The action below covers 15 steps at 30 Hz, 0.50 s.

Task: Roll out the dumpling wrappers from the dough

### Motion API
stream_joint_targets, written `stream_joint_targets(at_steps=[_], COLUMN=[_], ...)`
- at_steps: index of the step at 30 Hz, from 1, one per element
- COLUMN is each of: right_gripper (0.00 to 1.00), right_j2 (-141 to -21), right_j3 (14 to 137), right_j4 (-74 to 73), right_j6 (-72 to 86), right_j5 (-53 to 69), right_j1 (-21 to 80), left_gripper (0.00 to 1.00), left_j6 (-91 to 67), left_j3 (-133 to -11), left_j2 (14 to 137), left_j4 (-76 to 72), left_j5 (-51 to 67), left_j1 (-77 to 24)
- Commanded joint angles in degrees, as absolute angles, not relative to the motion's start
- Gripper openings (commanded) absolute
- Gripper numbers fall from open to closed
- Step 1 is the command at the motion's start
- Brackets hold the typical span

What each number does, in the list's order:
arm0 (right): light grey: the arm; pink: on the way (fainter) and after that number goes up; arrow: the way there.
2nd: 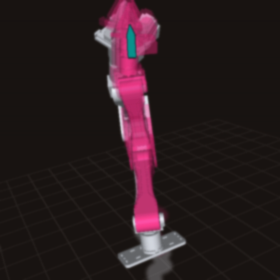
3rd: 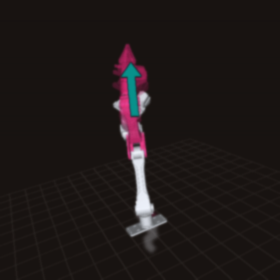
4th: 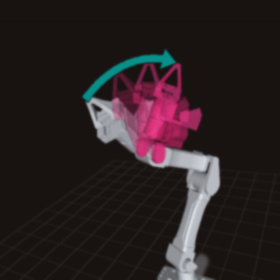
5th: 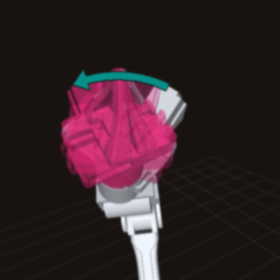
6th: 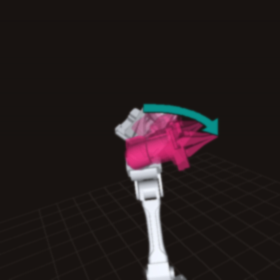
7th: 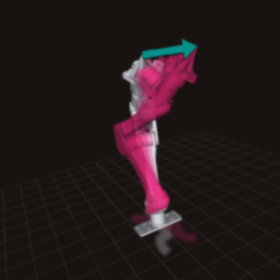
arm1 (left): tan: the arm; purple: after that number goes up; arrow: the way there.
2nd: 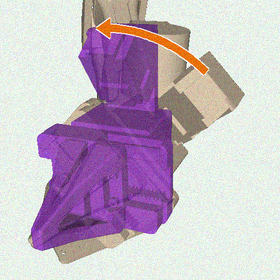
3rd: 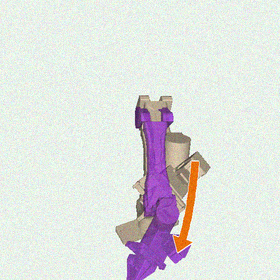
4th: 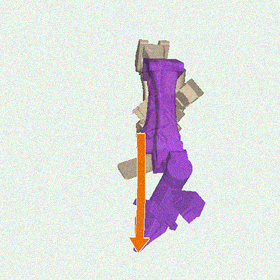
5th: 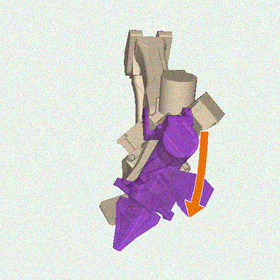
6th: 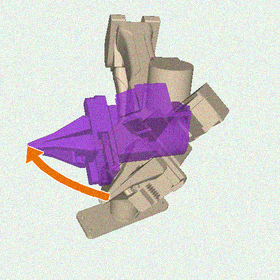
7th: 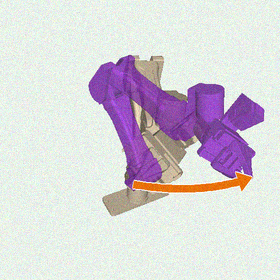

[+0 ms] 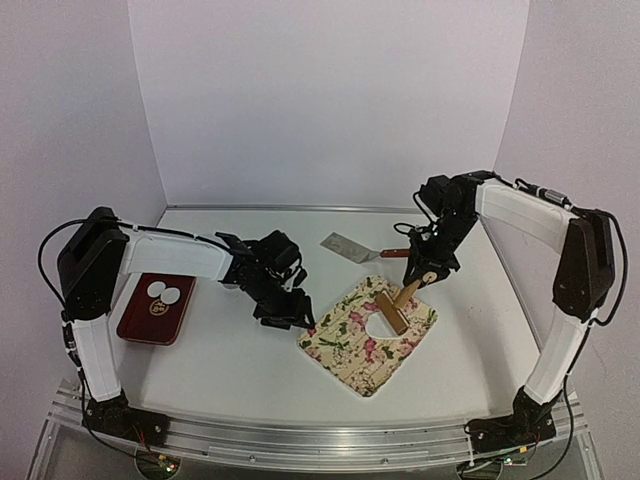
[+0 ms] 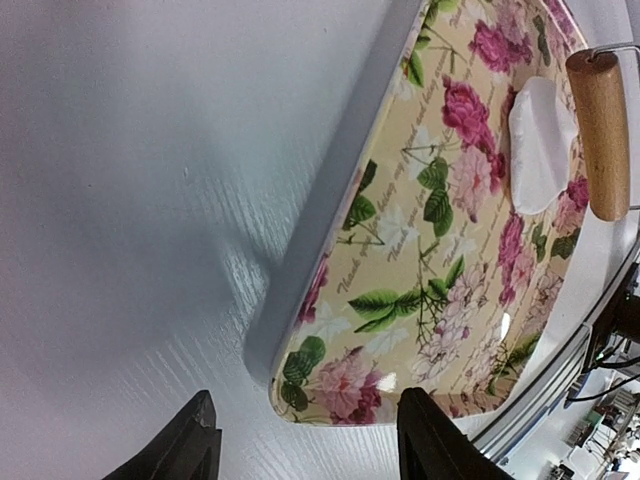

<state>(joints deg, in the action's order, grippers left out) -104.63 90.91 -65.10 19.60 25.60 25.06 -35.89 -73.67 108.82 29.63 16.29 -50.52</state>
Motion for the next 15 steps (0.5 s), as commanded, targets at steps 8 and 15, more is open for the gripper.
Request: stream_joint_targets(at_steps=[8,15], right_gripper=[0.00,0.00], right_j2=[-110.16,-111.88], right_j3=[90.80,87.62], right_j4=[-63.03,-62.66], right_j6=[20.28,20.39], right_j5=[27.15,23.78], right_j1=[26.50,26.56], left_gripper=[0.53,0.31], left_j6=[-37.35,-35.83], left_j3=[-78.70,-79.27], left_j2=[116.50,118.19], left_j4=[33.48,34.27], left_j5=[13.22,13.04], left_j1=[-50.98,-51.02])
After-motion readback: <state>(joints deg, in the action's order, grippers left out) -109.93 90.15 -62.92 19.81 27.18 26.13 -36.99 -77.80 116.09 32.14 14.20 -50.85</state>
